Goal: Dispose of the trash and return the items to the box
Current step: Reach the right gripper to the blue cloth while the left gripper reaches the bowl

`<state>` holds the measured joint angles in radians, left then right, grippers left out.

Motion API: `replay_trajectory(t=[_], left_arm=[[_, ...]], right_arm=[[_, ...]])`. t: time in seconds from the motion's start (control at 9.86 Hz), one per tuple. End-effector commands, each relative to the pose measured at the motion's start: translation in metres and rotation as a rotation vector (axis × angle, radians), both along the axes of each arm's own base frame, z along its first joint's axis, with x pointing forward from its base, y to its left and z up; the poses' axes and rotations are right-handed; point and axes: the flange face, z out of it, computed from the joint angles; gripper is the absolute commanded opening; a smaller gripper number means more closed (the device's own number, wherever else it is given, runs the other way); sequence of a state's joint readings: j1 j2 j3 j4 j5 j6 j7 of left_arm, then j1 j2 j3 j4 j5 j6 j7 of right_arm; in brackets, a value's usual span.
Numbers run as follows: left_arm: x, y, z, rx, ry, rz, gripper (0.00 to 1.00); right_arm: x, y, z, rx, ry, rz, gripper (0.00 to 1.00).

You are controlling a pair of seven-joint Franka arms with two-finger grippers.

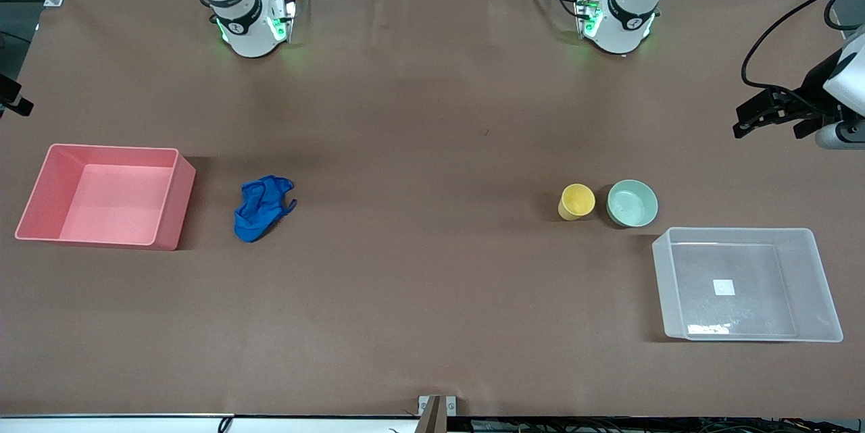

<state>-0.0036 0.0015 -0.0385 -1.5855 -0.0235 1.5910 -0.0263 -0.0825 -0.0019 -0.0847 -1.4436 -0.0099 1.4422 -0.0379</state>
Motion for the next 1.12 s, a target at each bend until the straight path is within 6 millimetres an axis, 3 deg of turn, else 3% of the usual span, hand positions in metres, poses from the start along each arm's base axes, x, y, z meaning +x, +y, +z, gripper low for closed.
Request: replay_trajectory(t=[0.0, 0.51, 0.61, 0.71, 0.81, 0.91, 1.01], left_arm=[[0.004, -0.002, -0.015, -0.002, 0.022, -0.010, 1.00], [0.005, -0.003, -0.014, -0.009, 0.009, -0.014, 1.00], [0.005, -0.003, -0.014, -0.009, 0.007, -0.014, 1.00], [0.006, -0.003, -0.016, -0.009, 0.009, -0.014, 1.00], [0.009, -0.003, -0.020, -0.009, 0.009, -0.015, 1.00], [0.010, -0.004, -0.022, -0.011, 0.010, -0.015, 0.99], [0.011, -0.007, -0.025, -0.010, 0.008, -0.001, 0.99]], right_arm=[[0.000, -0.001, 0.004, -0.006, 0.000, 0.003, 1.00], [0.001, 0.006, 0.002, -0.005, 0.003, 0.003, 1.00], [0.002, 0.012, -0.004, -0.007, 0.015, -0.004, 1.00], [0.008, 0.035, -0.015, -0.011, 0.028, -0.037, 1.00], [0.013, 0.062, -0.034, -0.017, 0.046, -0.069, 1.00], [0.018, 0.076, -0.061, -0.018, 0.062, -0.064, 1.00], [0.030, 0.092, -0.108, -0.019, 0.067, -0.054, 1.00]])
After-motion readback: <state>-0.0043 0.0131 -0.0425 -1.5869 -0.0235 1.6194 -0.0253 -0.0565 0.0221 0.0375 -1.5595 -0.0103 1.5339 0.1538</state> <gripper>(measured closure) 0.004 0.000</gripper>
